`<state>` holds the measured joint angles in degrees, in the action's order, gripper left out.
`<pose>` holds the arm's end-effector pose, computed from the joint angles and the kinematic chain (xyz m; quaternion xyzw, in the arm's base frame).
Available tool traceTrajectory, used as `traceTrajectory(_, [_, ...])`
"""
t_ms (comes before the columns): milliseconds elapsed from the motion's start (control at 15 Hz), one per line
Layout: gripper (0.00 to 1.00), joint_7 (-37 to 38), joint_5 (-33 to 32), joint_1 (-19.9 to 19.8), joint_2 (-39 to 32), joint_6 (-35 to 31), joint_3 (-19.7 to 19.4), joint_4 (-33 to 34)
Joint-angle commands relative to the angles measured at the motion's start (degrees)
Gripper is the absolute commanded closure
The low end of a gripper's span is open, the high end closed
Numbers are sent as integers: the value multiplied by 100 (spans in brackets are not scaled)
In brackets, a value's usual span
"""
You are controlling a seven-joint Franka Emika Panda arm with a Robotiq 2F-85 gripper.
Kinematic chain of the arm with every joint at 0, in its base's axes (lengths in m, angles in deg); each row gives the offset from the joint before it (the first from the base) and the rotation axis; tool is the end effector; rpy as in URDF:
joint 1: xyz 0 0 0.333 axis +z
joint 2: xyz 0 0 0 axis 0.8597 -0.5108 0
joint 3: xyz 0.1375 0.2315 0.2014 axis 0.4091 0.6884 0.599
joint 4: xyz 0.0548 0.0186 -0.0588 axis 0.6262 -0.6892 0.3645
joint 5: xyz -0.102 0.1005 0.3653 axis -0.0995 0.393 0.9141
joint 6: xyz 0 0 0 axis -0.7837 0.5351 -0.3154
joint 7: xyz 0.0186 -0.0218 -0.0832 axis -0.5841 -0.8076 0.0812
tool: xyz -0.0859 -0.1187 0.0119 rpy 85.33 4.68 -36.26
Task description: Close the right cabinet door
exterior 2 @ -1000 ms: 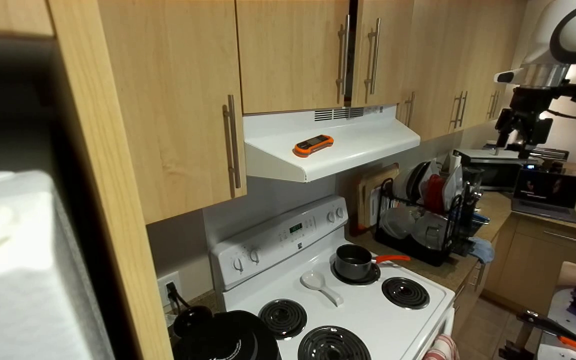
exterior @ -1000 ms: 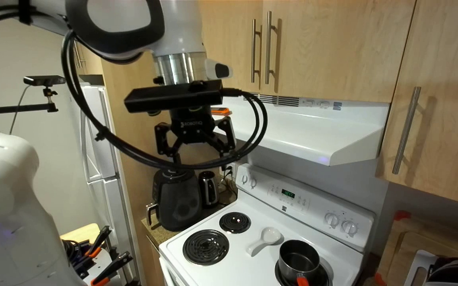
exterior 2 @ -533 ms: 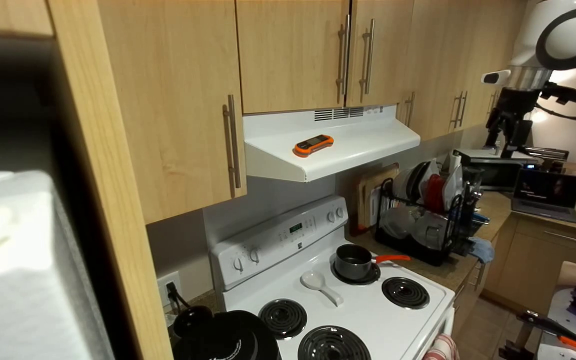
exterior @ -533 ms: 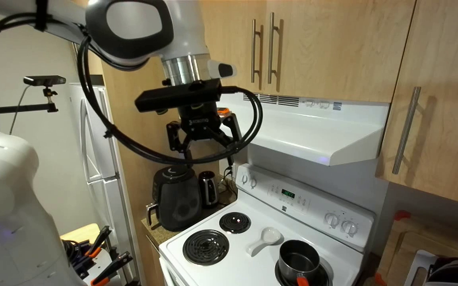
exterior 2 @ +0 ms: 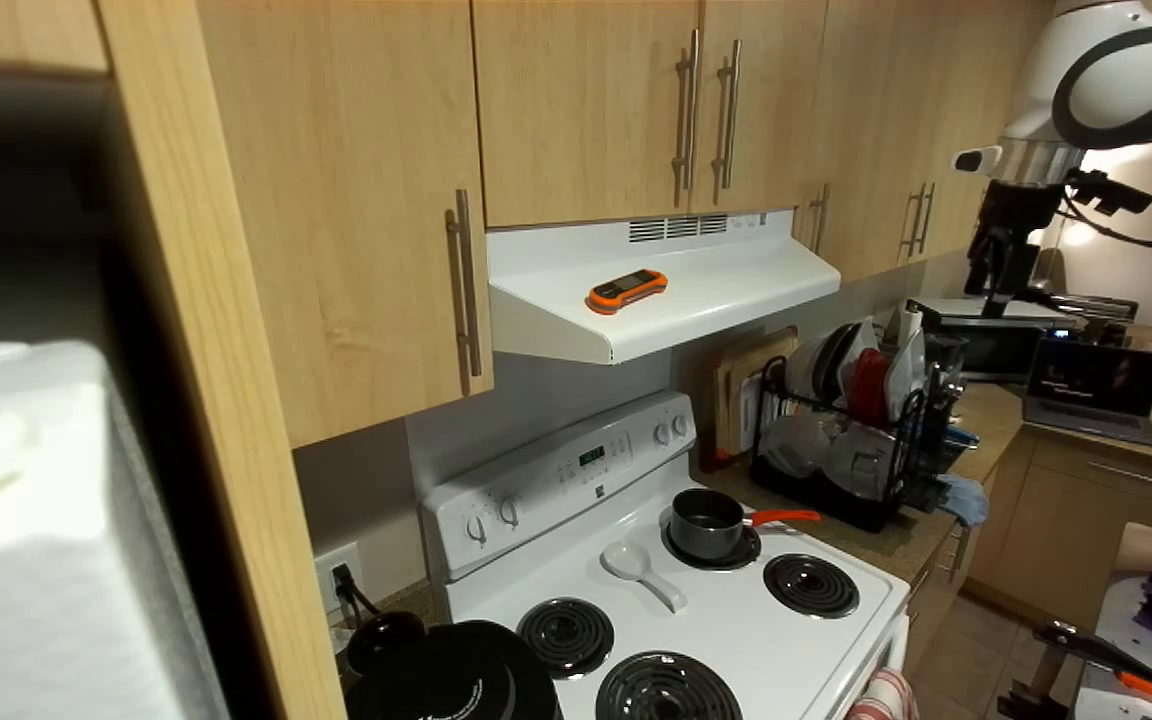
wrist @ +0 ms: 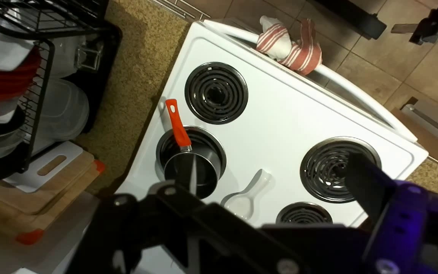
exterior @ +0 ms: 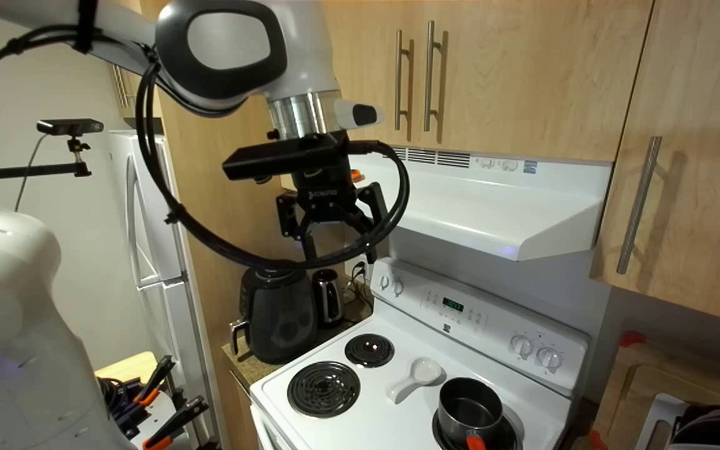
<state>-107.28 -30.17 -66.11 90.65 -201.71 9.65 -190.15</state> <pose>0.3203 -0.1656 0.4285 0.9689 0.2341 0.0394 0.0703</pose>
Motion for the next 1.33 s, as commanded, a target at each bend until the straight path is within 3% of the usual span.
traceTrajectory(0, [0, 331, 117, -6, -283, -152, 93, 165])
traceTrajectory(1000, [0, 344, 41, 20, -196, -84, 110, 149])
traceTrajectory(1267, [0, 551, 99, 131, -445, -374, 232, 230])
